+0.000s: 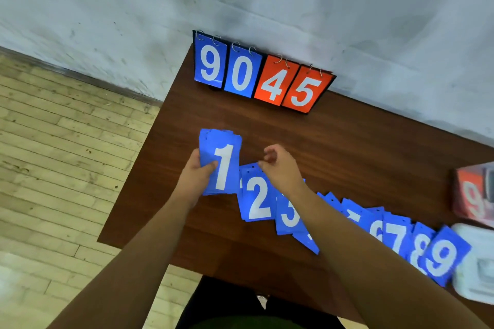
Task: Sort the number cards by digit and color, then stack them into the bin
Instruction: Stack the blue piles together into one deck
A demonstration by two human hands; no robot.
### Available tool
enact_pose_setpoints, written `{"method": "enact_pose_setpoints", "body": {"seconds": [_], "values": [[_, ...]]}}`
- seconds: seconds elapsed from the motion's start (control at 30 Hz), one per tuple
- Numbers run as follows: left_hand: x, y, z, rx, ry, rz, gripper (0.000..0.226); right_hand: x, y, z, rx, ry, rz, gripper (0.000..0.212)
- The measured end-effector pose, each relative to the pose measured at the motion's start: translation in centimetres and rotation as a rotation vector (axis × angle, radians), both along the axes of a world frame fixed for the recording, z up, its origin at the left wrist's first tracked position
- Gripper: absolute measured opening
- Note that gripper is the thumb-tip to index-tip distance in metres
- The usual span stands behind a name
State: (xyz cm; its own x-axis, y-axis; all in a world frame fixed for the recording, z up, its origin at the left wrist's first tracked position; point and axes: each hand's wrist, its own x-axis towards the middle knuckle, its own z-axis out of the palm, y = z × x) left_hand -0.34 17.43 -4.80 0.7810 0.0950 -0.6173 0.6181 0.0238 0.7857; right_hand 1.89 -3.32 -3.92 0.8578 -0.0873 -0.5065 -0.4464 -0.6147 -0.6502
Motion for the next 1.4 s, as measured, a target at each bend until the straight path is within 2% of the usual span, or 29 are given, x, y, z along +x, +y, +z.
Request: {"method": "enact_pose_setpoints", "body": {"seconds": [0.1,0.2,0.27,0.4,0.5,0.57,0.67,0.8,0.9,1.07,1.17,1.27,1.33,1.4], "values": [[-0.1,0.2,-0.7,0.039,0.026,0.037,0.03,-1.1,-1.7,-2.4,-0.268,0.048,0.3,0.06],[-0.1,0.5,-1.0,0.068,0.019,0.052,0.027,-1.6,-1.0,-3.7,-0.352,0.038,0.494,0.08],[-0.3,0.8,-1.4,0.079,0.023,0.057,0.026,-1.4,0.0,-4.4,-0.436,-0.006,0.573,0.084],[-1.0,1.8,-2.1,0.119,0.049,0.078,0.028,-0.8,1.1,-5.0,-0.617,-0.08,0.665,0.078],[-1.6,2.5,-2.5,0.152,0.052,0.097,0.029,-0.1,1.1,-5.1,-0.596,-0.031,0.616,0.066],[-1.7,2.8,-2.5,0.192,0.052,0.108,0.032,0.0,1.0,-5.0,-0.545,-0.054,0.584,0.048],[-1.5,2.7,-2.2,0.277,0.025,0.097,0.028,0.0,0.7,-4.0,-0.297,-0.066,0.509,0.019],[-0.6,2.2,-1.5,0.352,0.001,-0.037,0.018,1.0,-0.5,-0.3,0.027,0.01,0.391,0.015],[0.4,1.1,-0.8,0.232,-0.006,-0.187,0.018,2.0,-1.6,2.3,0.156,0.103,0.307,0.019],[0.9,-2.7,1.2,-0.038,0.061,-0.313,0.017,1.5,-1.6,1.9,0.093,0.023,0.086,0.021],[0.9,-4.1,0.8,-0.073,0.025,-0.364,0.03,0.5,-1.6,1.3,0.113,-0.044,-0.004,0.025],[0.8,-4.3,0.0,-0.037,0.037,-0.262,0.025,-0.4,-3.9,1.0,0.055,-0.064,-0.109,0.026],[0.6,-4.1,-0.4,0.012,0.061,-0.232,0.023,-1.2,-6.4,-0.3,-0.119,-0.02,-0.004,0.033],[0.5,-3.9,-0.8,0.07,0.089,-0.239,0.027,-2.3,-8.4,-1.6,-0.28,0.104,0.231,0.055]]}}
